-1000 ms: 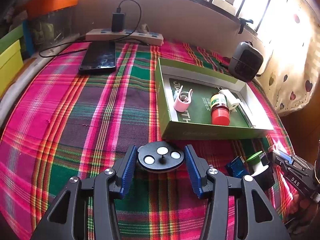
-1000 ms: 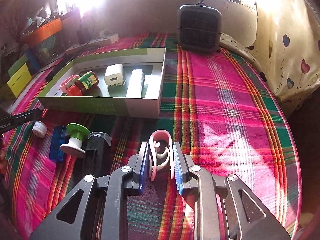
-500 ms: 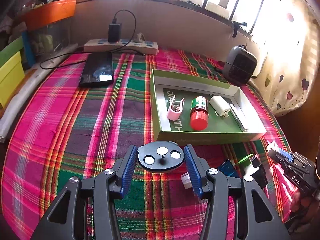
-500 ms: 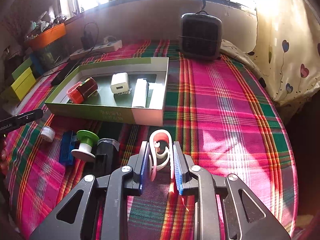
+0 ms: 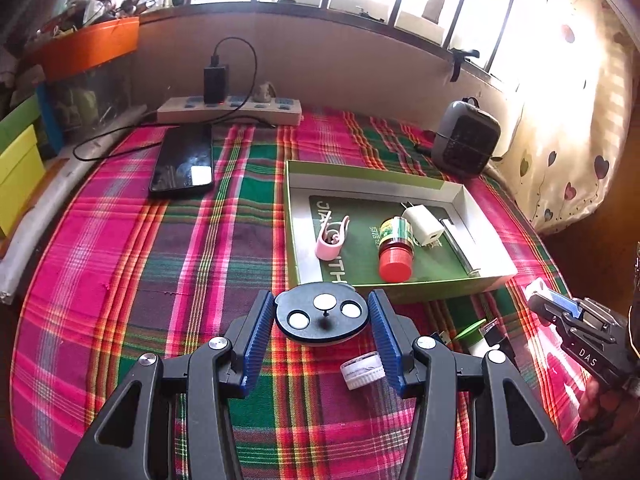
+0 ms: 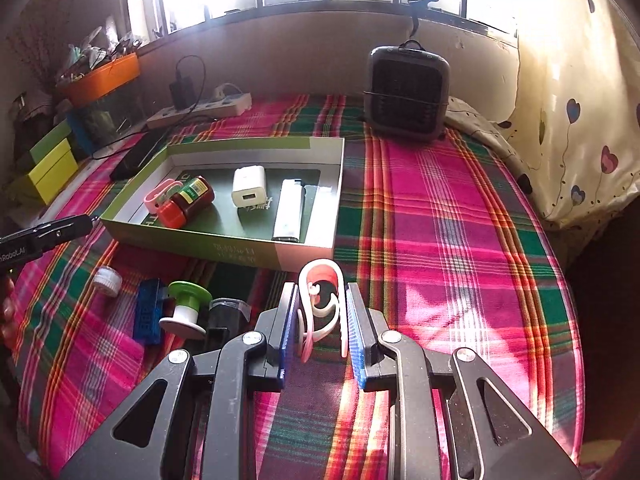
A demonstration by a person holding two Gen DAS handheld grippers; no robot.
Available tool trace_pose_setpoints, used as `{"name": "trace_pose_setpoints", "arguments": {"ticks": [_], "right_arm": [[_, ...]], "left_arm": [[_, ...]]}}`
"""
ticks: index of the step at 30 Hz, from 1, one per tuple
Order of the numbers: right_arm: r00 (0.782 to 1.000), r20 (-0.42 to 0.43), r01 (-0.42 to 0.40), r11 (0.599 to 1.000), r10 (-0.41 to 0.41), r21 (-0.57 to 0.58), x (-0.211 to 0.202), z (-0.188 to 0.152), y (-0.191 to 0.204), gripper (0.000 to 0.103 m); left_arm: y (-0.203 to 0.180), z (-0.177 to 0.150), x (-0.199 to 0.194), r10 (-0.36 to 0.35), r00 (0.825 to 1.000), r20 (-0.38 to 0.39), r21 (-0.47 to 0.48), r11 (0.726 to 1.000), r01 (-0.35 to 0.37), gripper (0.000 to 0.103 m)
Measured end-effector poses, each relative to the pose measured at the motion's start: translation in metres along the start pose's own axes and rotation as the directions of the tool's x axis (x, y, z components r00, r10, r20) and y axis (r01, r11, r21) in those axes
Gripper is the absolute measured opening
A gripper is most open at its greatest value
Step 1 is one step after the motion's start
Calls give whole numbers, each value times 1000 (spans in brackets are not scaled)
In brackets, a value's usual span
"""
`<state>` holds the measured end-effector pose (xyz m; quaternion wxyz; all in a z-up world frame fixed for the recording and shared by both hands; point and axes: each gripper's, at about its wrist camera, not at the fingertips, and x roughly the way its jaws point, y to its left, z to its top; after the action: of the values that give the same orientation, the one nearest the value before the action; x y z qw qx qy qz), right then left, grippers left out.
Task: Organize rigid objects
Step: 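Carry the disc with the left gripper while the right gripper carries the pink clip over the box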
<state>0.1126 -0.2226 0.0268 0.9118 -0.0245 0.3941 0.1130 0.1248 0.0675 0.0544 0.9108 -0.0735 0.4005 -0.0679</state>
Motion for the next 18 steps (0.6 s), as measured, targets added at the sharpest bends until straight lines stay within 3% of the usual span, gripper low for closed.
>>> {"name": "trace_pose_setpoints", "arguments": {"ticks": [18], "right_arm": [[999,33,-27,999,28,-37,2,37,6,24]], "left_arm": [[-14,27,8,-31,999,10,44,999,31,48]]}}
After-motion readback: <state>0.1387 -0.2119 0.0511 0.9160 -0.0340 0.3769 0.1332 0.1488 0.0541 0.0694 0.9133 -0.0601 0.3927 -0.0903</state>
